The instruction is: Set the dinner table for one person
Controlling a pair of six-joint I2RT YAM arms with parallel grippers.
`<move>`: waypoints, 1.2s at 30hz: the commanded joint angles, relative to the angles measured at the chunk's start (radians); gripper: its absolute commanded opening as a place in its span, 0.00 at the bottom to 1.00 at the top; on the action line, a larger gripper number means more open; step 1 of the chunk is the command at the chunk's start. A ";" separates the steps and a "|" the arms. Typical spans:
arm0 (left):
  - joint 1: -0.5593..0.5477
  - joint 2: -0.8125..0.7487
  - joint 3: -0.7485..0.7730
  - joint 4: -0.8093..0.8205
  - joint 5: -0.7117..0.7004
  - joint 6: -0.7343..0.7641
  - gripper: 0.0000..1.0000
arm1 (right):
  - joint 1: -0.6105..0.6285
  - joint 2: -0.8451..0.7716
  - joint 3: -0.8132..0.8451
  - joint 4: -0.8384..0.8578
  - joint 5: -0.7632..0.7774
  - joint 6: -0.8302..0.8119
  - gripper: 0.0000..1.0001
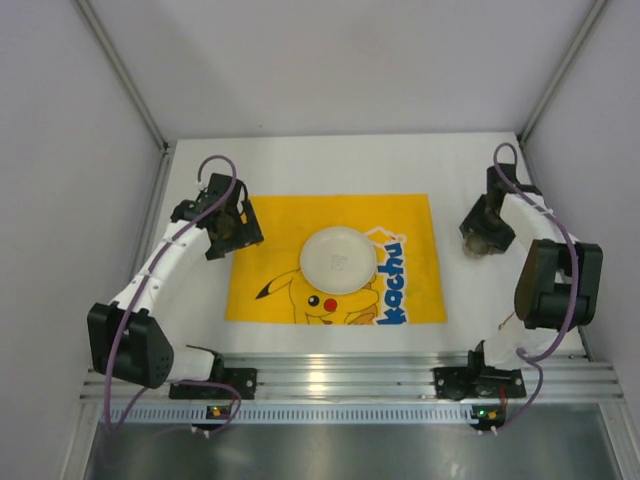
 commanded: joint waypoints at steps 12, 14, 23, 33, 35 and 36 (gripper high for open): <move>0.002 -0.080 -0.006 -0.021 -0.069 -0.025 0.90 | 0.320 0.380 0.557 -0.104 -0.047 0.102 0.04; 0.002 -0.095 -0.015 -0.025 -0.079 -0.023 0.90 | 0.342 0.441 0.626 -0.104 -0.059 0.098 0.05; 0.002 -0.137 -0.027 -0.044 -0.117 -0.006 0.91 | 0.393 0.561 0.767 -0.110 -0.058 0.115 0.41; 0.002 -0.105 0.004 -0.036 -0.120 0.040 0.91 | 0.353 0.454 0.735 -0.133 0.031 0.089 1.00; 0.002 -0.094 0.007 -0.027 -0.112 0.046 0.91 | 0.328 0.381 0.698 -0.139 0.072 0.082 1.00; 0.002 -0.091 0.008 -0.024 -0.106 0.053 0.91 | 0.298 0.350 0.639 -0.141 0.089 0.081 1.00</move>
